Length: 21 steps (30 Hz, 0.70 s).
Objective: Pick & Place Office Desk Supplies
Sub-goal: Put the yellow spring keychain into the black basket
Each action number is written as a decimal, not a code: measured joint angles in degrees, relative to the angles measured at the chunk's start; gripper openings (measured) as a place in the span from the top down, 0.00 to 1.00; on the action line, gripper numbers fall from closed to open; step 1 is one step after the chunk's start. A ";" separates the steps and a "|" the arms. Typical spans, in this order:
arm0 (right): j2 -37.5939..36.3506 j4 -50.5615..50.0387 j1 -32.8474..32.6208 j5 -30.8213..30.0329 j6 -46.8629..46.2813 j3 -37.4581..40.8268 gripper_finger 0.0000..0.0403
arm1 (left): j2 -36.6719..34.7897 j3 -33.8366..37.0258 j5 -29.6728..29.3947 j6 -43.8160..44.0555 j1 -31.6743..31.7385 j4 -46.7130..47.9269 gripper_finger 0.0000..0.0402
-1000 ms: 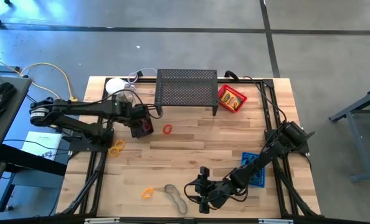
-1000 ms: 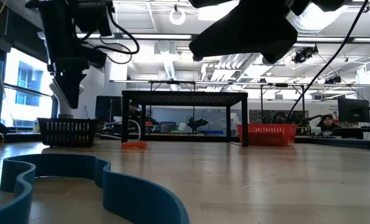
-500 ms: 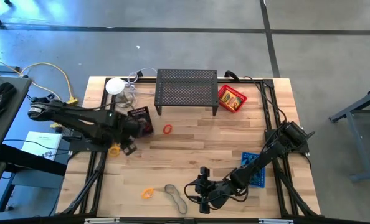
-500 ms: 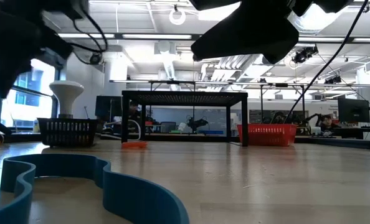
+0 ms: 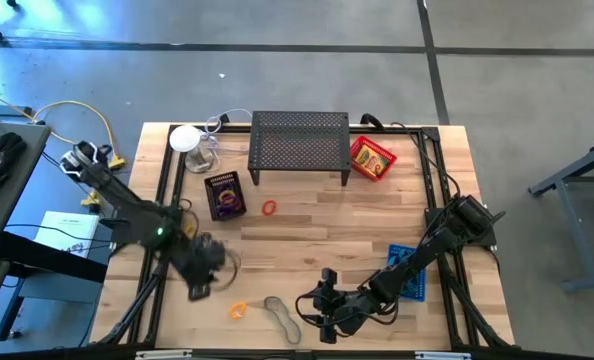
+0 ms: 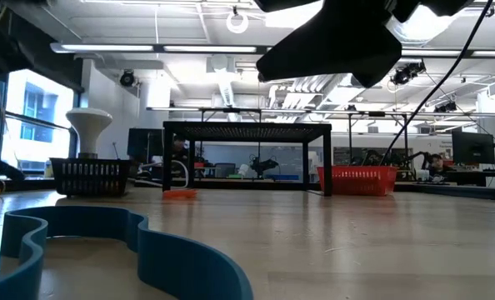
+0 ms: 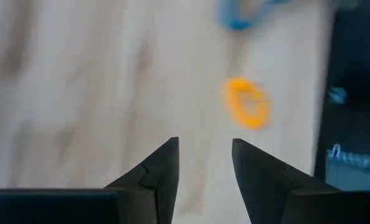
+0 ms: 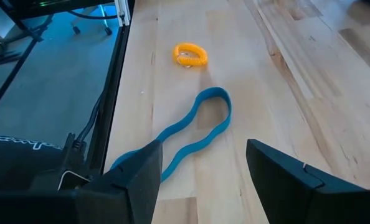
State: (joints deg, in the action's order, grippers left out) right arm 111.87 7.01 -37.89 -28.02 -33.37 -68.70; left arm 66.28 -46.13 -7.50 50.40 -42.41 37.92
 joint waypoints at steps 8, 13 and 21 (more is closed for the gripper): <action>0.88 1.17 -1.84 -0.48 -1.33 -0.04 0.45 | 11.86 0.00 -14.15 -23.14 -11.11 -18.59 0.65; 1.03 1.46 -2.33 -0.34 -4.47 -0.06 0.45 | 19.25 0.00 -17.46 -25.57 -11.60 -25.50 0.65; 1.05 2.69 -2.71 -0.27 -6.51 -0.03 0.45 | 26.05 0.02 -17.95 -21.64 -9.72 -31.07 0.65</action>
State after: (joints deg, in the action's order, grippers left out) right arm 112.92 9.70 -40.60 -28.29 -39.87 -68.73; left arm 92.34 -46.11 -25.45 28.77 -52.13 6.85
